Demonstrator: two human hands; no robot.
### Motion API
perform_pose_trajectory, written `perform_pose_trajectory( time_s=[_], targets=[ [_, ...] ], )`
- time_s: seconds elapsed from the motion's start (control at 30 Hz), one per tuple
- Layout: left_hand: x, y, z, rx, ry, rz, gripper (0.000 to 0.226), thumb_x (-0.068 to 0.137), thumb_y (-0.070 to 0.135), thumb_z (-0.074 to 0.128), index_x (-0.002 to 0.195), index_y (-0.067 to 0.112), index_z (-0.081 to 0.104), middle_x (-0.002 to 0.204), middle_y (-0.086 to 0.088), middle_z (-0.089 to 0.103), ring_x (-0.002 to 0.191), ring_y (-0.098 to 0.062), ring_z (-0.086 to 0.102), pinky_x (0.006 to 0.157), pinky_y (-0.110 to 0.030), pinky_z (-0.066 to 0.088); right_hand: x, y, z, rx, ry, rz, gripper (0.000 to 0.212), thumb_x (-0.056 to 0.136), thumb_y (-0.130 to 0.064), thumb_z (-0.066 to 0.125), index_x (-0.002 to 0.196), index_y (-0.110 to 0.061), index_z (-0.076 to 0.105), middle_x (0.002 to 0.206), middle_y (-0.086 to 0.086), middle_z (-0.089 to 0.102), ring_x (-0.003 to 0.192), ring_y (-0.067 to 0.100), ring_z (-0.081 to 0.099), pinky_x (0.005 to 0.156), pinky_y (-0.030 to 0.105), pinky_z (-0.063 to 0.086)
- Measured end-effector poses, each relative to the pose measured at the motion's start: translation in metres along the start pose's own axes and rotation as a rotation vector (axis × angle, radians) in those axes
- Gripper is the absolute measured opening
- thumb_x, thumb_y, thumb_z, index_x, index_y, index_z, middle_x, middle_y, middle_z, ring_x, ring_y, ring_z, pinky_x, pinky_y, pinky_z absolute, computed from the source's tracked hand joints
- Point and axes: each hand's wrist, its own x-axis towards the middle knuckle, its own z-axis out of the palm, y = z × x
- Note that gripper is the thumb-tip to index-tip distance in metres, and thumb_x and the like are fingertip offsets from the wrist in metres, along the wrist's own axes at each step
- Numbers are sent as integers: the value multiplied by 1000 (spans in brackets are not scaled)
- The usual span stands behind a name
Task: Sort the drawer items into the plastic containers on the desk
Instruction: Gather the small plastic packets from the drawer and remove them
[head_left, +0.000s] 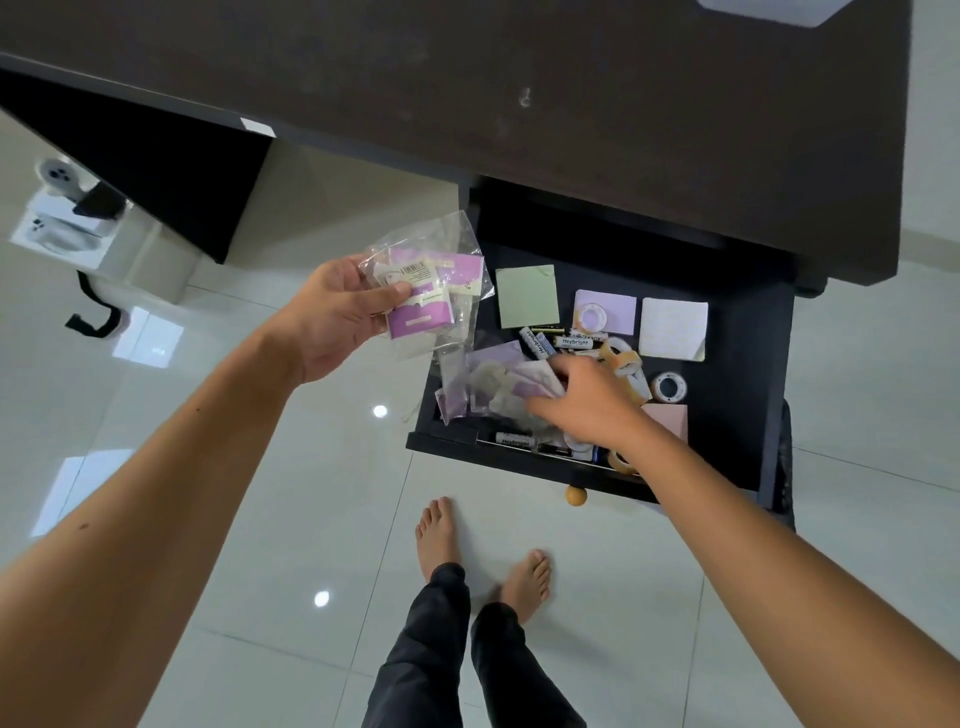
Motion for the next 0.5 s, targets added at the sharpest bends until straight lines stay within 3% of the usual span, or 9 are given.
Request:
perform_pose_trajectory(
  time_s=[0.13, 0.23, 0.33, 0.43, 0.5],
  targets=[
    [1, 6, 3, 132, -67, -7, 24, 97, 2, 65, 120, 1, 66, 115, -15, 76, 107, -27, 72, 99, -38, 59, -11, 7, -27, 162, -4, -5, 19, 92, -20, 78, 93, -35, 66, 86, -5, 72, 74, 13, 67, 65, 27, 53],
    [3, 13, 9, 300, -172, -53, 28, 95, 0, 66, 123, -4, 65, 112, -16, 77, 102, -28, 76, 96, -35, 61, -14, 23, -43, 269, 82, 35, 18, 91, -18, 81, 93, -30, 68, 90, -3, 75, 84, 19, 72, 75, 35, 55],
    [5, 18, 19, 622, -237, -76, 17, 96, 3, 70, 113, 5, 72, 107, -16, 79, 101, -37, 76, 97, -48, 60, -15, 37, -49, 317, 82, 81, 18, 90, -17, 83, 104, -21, 73, 100, 3, 79, 95, 25, 75, 90, 45, 59],
    [7, 16, 33, 886, -263, -54, 21, 94, 12, 76, 114, 17, 75, 104, -4, 80, 94, -25, 78, 92, -50, 62, -17, 41, -49, 346, 77, 92, 20, 90, -15, 83, 105, -24, 73, 104, 1, 80, 99, 23, 76, 96, 46, 59],
    [8, 14, 44, 1029, -338, -46, 36, 92, 20, 79, 127, 21, 72, 119, 1, 77, 106, -19, 74, 99, -46, 58, -18, 42, -48, 383, 96, 95, 21, 91, -12, 82, 101, -29, 72, 105, 1, 79, 101, 23, 75, 96, 45, 58]
  ],
)
